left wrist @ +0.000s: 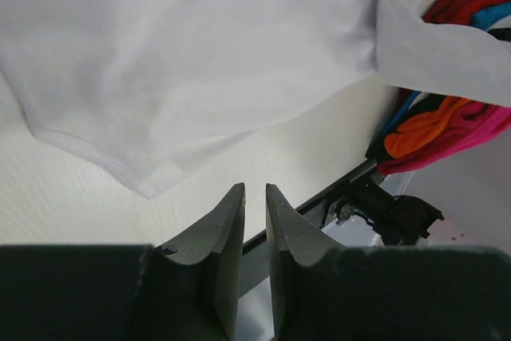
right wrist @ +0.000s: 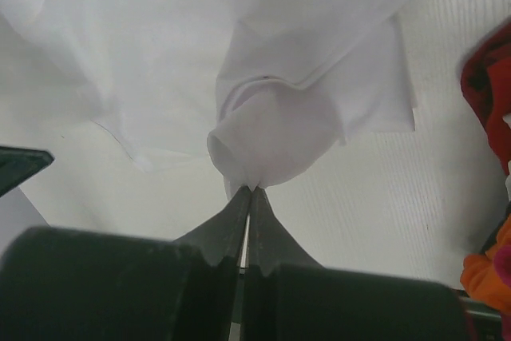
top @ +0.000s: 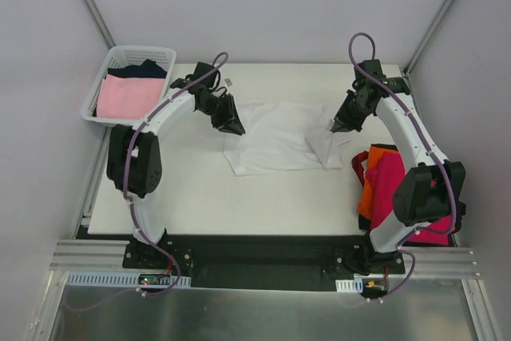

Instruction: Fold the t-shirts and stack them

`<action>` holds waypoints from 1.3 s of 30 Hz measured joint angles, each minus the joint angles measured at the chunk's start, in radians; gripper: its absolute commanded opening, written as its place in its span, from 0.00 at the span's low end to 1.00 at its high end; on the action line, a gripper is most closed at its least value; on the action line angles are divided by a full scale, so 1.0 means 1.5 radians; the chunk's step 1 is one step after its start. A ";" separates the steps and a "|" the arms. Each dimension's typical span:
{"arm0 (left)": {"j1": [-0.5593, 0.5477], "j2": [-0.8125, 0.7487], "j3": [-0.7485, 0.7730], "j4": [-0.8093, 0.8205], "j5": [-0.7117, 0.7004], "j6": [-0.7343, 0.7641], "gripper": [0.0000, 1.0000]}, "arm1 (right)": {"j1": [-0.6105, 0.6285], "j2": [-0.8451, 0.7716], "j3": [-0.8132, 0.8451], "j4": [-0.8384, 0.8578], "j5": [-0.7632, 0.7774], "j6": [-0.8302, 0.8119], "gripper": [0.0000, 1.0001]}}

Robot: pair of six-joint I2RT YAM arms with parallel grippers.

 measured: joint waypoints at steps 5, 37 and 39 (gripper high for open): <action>0.000 0.131 -0.005 0.042 0.003 -0.017 0.00 | 0.000 -0.017 -0.026 -0.018 0.005 0.013 0.01; 0.160 0.077 -0.073 -0.131 -0.537 -0.052 0.00 | 0.042 0.025 -0.024 -0.017 -0.013 0.013 0.01; 0.160 0.073 -0.073 -0.134 -0.538 -0.052 0.00 | 0.039 0.021 -0.030 -0.028 0.012 0.014 0.01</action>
